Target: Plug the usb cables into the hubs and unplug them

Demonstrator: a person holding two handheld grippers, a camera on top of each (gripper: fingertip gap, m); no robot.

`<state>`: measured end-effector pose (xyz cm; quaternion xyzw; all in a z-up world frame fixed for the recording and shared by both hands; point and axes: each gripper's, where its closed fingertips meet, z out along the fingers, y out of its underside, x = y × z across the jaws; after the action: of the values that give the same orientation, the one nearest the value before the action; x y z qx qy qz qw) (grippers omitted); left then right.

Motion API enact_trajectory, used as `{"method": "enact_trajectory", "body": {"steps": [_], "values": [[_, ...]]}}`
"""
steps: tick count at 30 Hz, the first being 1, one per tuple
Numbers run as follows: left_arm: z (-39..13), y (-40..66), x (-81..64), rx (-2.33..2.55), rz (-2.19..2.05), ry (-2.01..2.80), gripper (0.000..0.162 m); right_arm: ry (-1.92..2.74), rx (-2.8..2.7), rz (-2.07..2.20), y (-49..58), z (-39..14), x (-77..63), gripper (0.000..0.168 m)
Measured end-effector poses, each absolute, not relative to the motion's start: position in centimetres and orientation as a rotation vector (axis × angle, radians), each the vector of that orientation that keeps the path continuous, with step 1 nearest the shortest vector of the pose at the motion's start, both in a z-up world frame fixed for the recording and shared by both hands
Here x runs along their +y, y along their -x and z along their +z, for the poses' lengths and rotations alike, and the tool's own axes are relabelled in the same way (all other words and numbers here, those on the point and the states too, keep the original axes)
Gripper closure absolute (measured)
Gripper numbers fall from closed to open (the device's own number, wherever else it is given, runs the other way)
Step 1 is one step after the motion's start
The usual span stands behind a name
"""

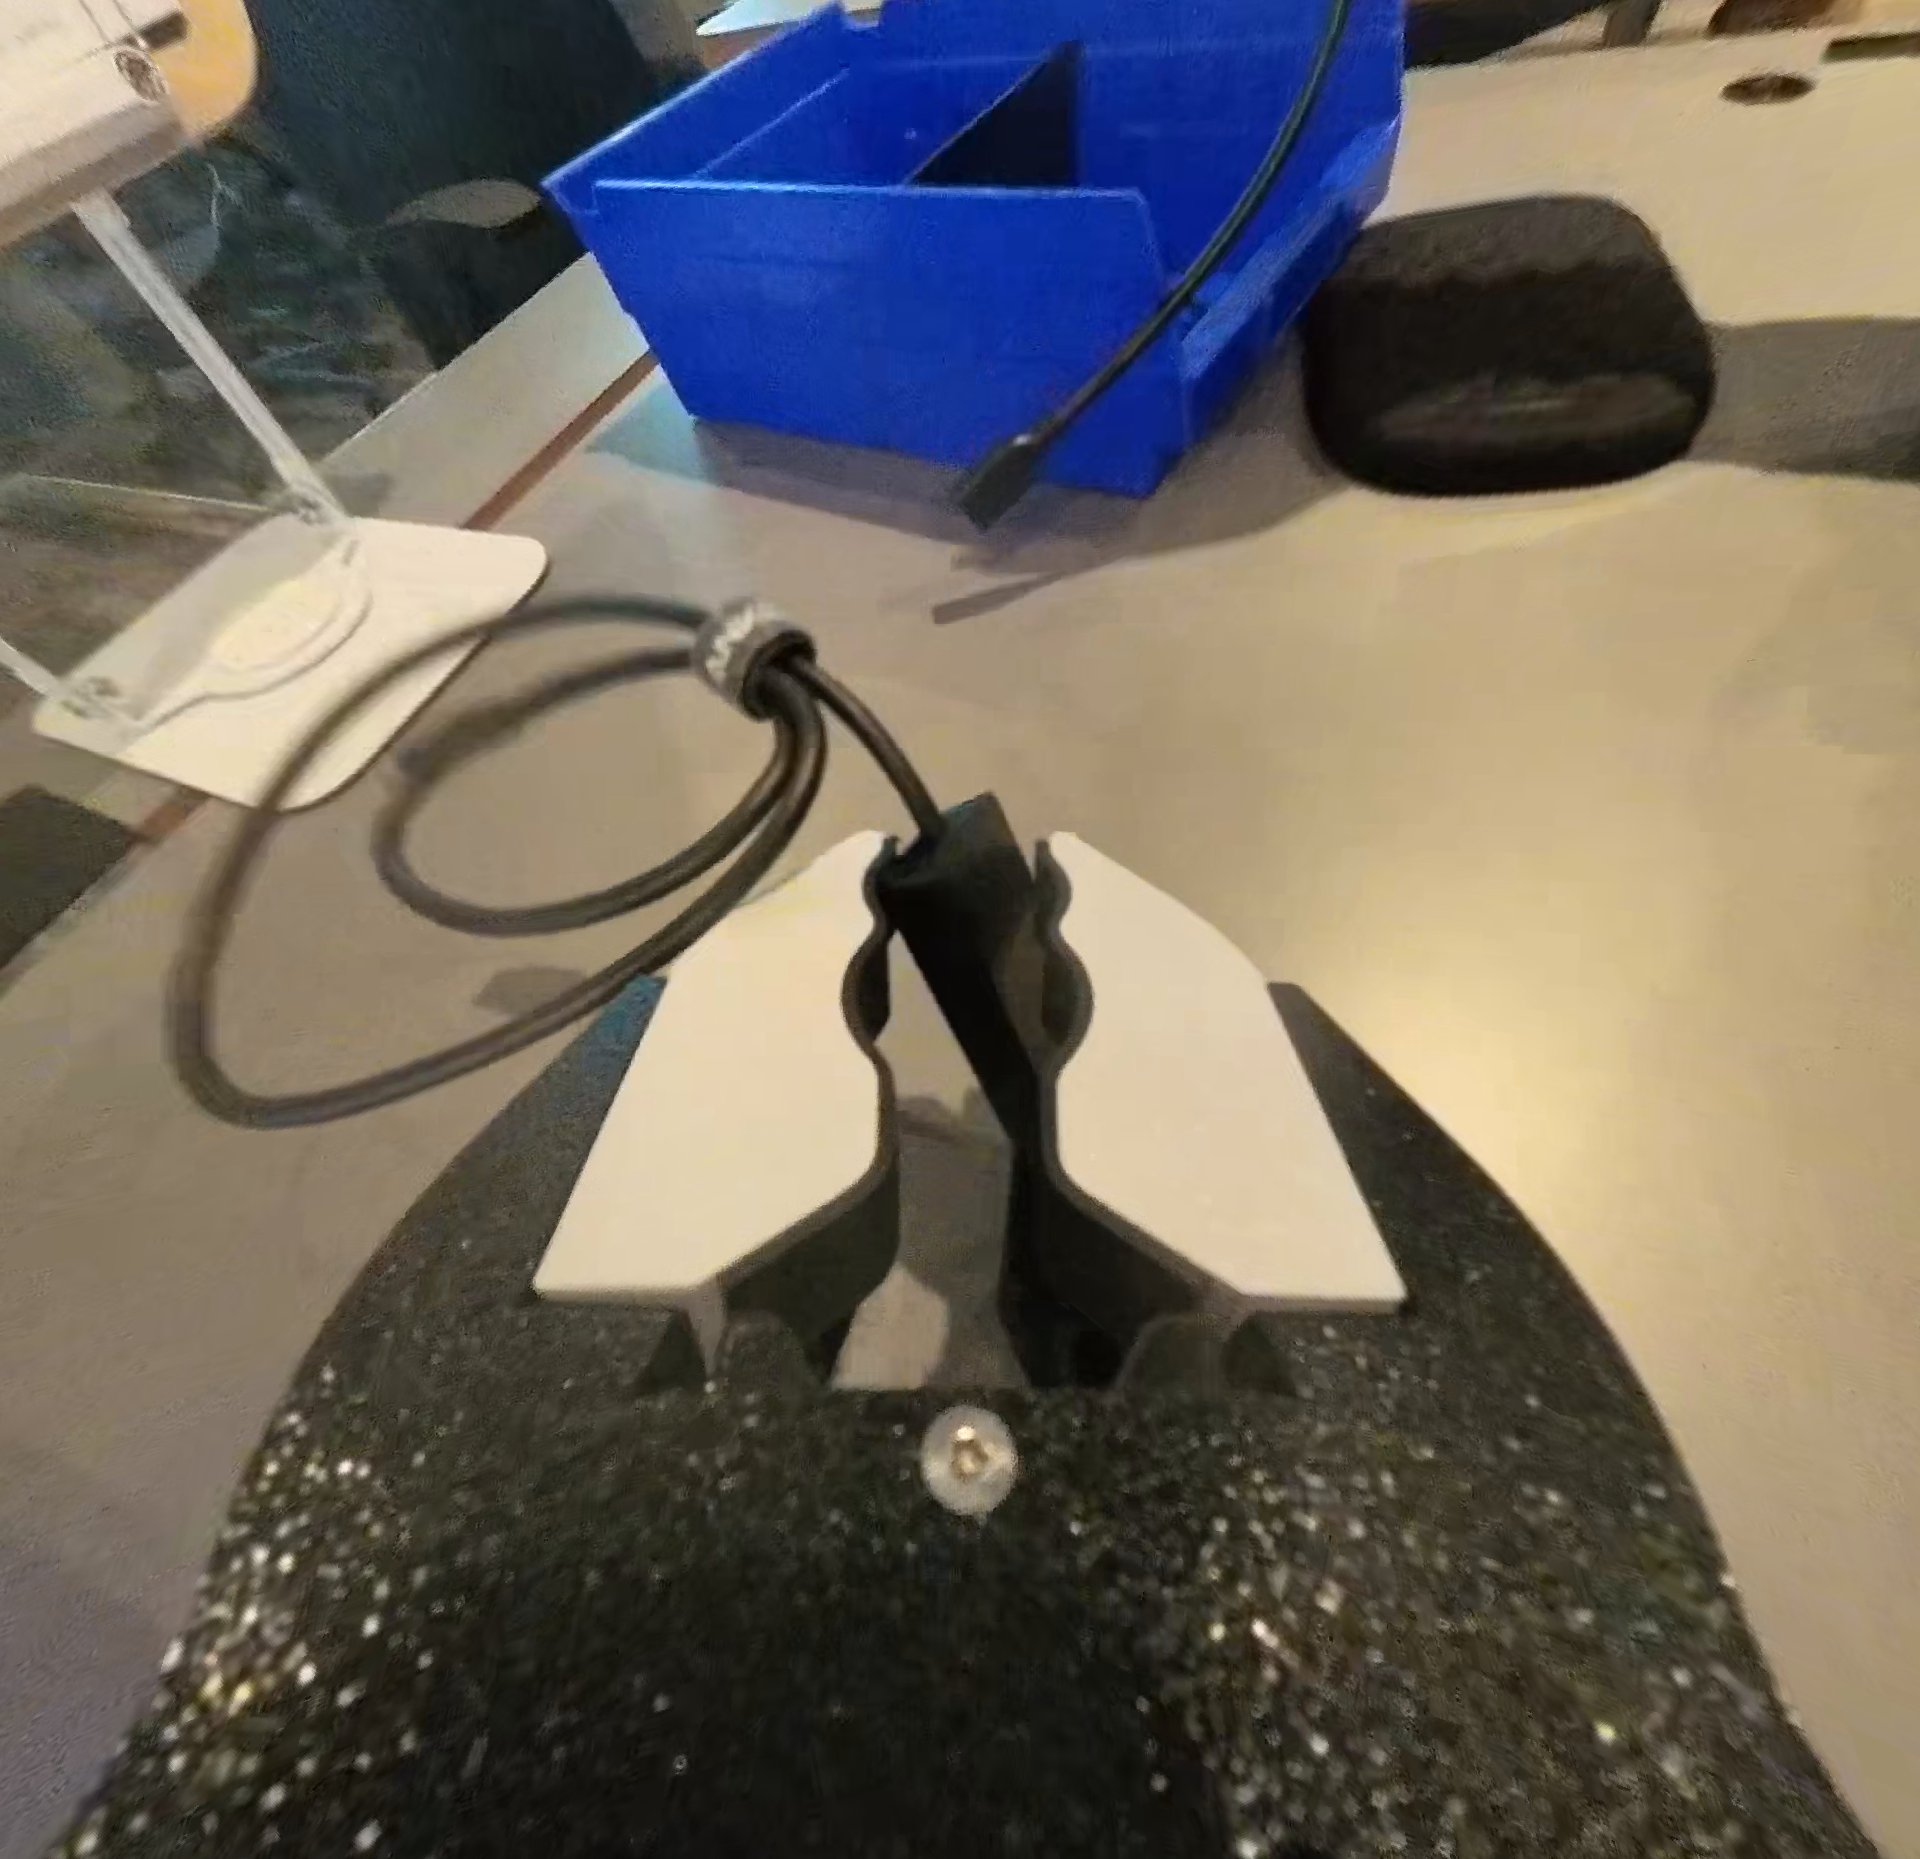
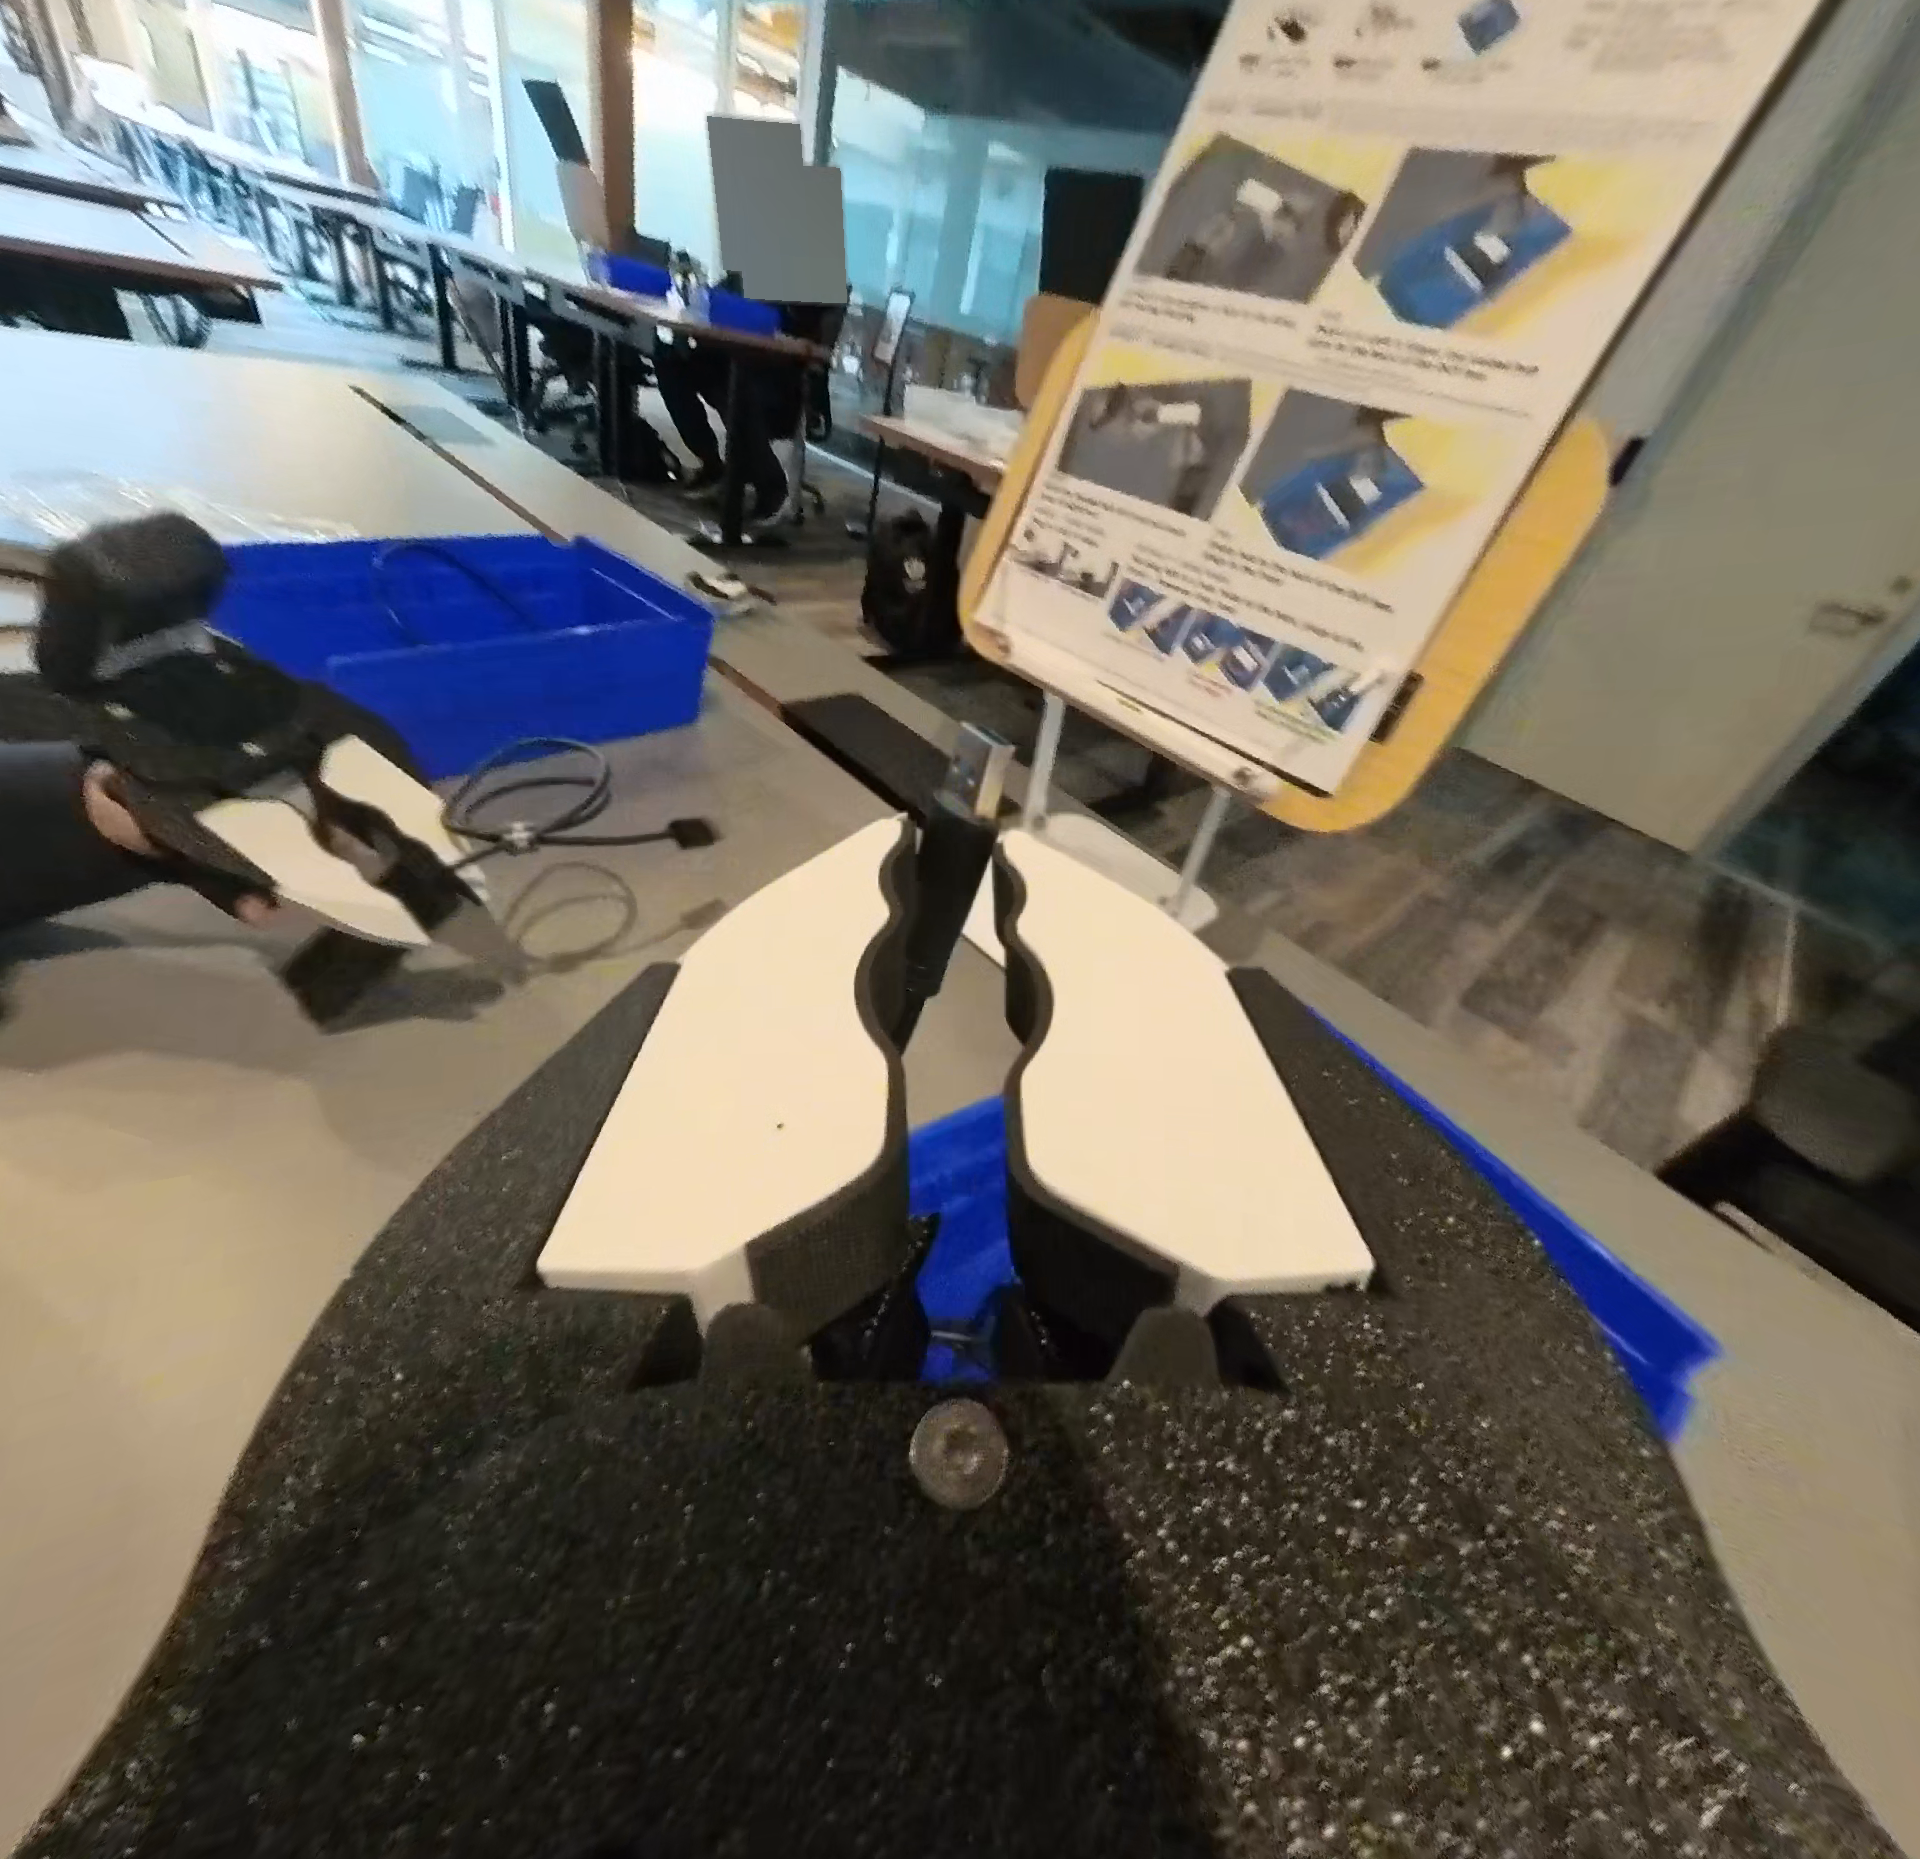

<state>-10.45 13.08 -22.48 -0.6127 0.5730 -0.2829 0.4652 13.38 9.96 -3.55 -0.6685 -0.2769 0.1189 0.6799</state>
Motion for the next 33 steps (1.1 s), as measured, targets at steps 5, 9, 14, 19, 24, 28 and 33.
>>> {"method": "enact_trajectory", "body": {"steps": [5, 9, 14, 19, 24, 28, 33], "values": [[-22.3, 10.2, 13.3, 1.392, -0.686, 1.505, 0.134, 1.365, -0.596, 0.425, -15.7, 0.4, 9.7, 0.157], [-22.7, 10.1, 13.6, 1.386, -0.662, 1.511, 0.135, 1.276, -0.609, 0.453, -16.4, 5.3, 8.9, 0.159], [-22.8, 10.0, 13.8, 1.351, -0.686, 1.508, 0.139, 1.354, -0.65, 0.356, -17.8, 6.2, 10.2, 0.159], [-21.8, 10.0, 13.8, 1.301, -0.71, 1.463, 0.14, 1.362, -0.645, 0.447, -17.9, 4.1, 9.9, 0.159], [-20.9, 10.3, 13.9, 1.255, -0.747, 1.45, 0.14, 1.309, -0.685, 0.425, -16.8, 5.8, 7.8, 0.159], [-21.2, 10.5, 14.2, 1.24, -0.737, 1.46, 0.14, 1.271, -0.698, 0.371, -16.6, 7.6, 8.9, 0.16], [-21.1, 10.4, 14.0, 1.243, -0.713, 1.437, 0.14, 1.246, -0.676, 0.448, -16.3, 8.3, 13.7, 0.16]]}}
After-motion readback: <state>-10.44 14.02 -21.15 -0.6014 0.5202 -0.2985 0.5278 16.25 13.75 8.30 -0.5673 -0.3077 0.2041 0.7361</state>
